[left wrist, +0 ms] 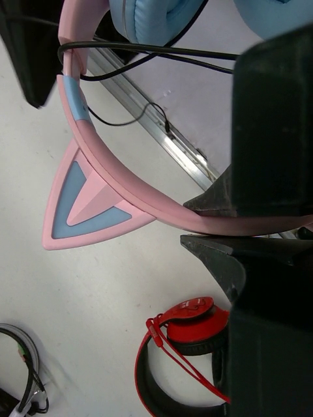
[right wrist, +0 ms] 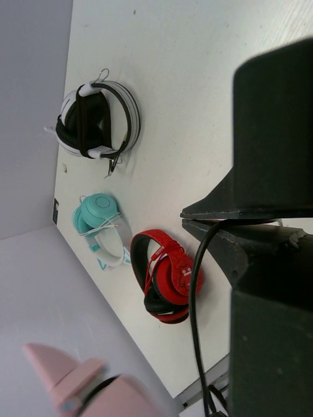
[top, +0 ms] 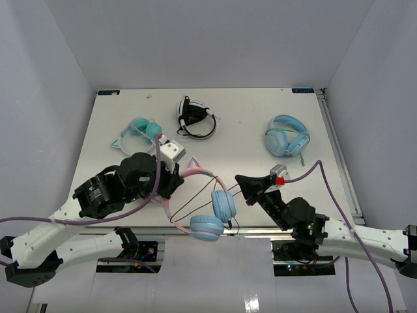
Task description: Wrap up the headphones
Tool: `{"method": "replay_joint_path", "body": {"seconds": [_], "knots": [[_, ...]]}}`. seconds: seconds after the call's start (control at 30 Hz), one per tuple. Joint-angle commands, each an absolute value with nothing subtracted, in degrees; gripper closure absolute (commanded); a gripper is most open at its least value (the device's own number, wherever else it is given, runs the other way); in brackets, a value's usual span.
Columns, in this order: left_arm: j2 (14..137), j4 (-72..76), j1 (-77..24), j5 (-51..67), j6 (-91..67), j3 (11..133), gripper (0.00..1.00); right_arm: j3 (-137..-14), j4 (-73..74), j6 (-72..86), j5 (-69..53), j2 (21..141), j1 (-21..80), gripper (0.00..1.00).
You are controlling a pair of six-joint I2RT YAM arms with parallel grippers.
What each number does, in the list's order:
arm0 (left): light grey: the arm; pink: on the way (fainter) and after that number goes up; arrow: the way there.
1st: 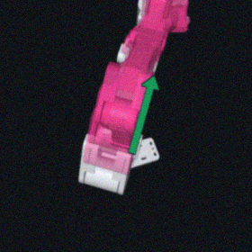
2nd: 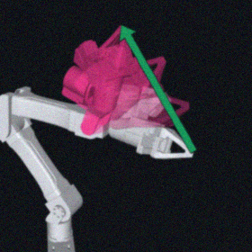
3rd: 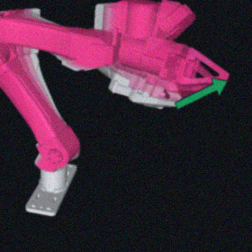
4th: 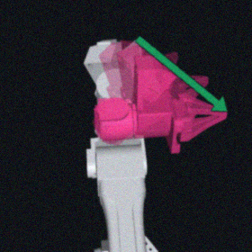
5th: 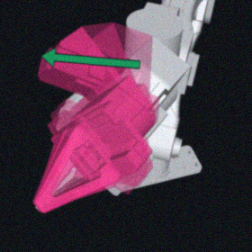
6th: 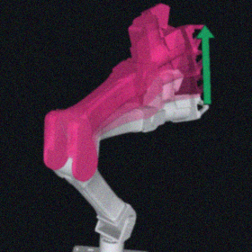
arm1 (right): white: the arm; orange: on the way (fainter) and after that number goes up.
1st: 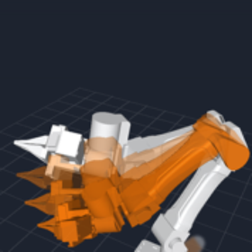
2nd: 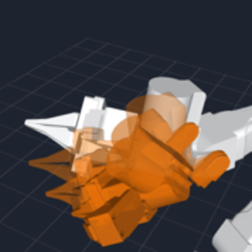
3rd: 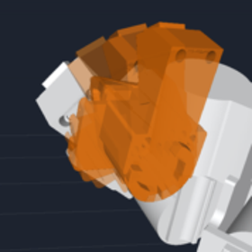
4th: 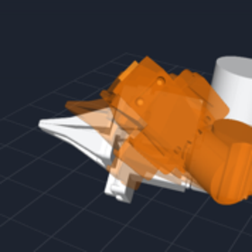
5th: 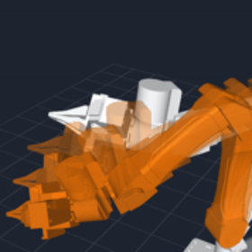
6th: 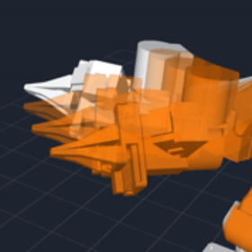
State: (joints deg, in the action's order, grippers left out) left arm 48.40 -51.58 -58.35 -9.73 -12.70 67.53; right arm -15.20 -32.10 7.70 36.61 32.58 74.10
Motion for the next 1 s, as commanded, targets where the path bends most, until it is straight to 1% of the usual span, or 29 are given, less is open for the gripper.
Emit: {"method": "replay_joint_path", "body": {"seconds": [0.0,0.07,0.13,0.2,0.33,0.4,0.47,0.57,0.8,0.97], "knots": [[48.07,-45.09,-58.36,-0.11,-4.94,64.86,1.0,-24.67,-23.22,4.22,39.28,33.66,73.57,0.92],[48.08,-43.43,-58.36,3.37,-2.91,63.16,1.0,-26.14,-21.06,4.13,38.54,34.36,73.56,0.92],[48.14,-42.5,-58.36,4.22,-1.61,61.93,1.0,-27.33,-18.96,4.2,37.06,34.63,73.56,0.92],[48.6,-42.12,-58.36,0.65,-0.87,61.14,1.0,-28.69,-17.08,4.53,34.88,34.75,73.56,0.92],[50.48,-42.2,-58.36,-11.76,-0.35,60.22,1.0,-34.07,-8.24,5.7,31.34,36.25,73.56,0.92],[51.48,-41.53,-58.36,-15.56,-0.28,59.72,1.0,-35.55,-5.91,6.16,30.21,37.78,73.56,0.92],[53.94,-41.2,-58.43,-22.18,1.64,59.38,1.0,-36.16,-5.63,7.35,29.19,38.88,73.56,0.92],[57.47,-40.96,-58.54,-25.41,2.04,60.34,1.0,-36.48,-5.76,8.9,25.99,41.12,73.56,0.92],[64.32,-40.5,-58.54,-36.2,1.53,61.35,1.0,-38.67,-5.67,9.24,23.78,44.07,73.56,0.92],[67.02,-40.52,-58.62,-36.99,0.44,61.8,1.0,-41.02,-6.92,8.67,22.09,48.07,73.57,0.92]]}}
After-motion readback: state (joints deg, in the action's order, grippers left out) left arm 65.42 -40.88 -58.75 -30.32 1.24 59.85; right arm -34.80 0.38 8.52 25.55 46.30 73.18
